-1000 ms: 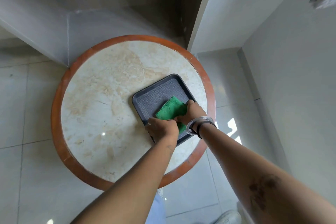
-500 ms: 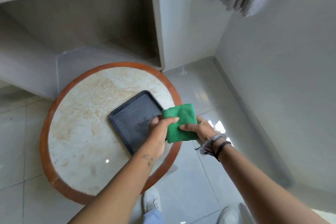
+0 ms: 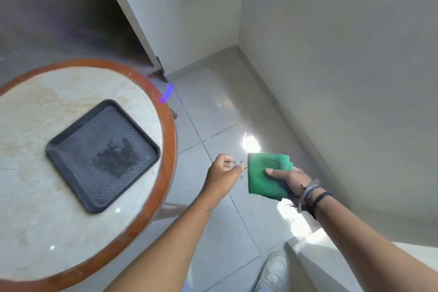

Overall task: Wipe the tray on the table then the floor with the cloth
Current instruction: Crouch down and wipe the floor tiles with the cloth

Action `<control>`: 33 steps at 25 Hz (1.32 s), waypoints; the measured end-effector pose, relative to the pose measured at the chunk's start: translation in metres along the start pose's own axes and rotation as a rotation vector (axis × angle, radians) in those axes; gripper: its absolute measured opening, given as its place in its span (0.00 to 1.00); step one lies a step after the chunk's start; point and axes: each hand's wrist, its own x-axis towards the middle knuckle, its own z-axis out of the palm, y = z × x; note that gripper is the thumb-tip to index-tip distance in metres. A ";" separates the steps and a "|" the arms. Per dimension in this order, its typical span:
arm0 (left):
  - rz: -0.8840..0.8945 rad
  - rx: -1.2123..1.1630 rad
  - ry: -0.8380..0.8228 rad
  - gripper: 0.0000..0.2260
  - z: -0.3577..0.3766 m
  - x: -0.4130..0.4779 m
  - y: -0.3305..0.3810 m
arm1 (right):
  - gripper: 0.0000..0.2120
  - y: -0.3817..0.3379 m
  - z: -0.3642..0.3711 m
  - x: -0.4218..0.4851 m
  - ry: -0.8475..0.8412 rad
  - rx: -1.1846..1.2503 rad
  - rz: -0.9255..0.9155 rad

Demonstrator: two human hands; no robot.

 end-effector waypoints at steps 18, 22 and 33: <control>0.138 1.159 -0.015 0.44 0.029 0.290 -0.334 | 0.35 0.282 0.001 0.348 0.242 -1.549 -0.615; 0.208 1.245 -0.124 0.64 0.024 0.306 -0.339 | 0.42 0.268 0.018 0.373 0.147 -1.675 -0.545; 0.224 1.256 -0.147 0.78 0.032 0.326 -0.361 | 0.47 0.236 -0.032 0.398 0.260 -1.751 -0.551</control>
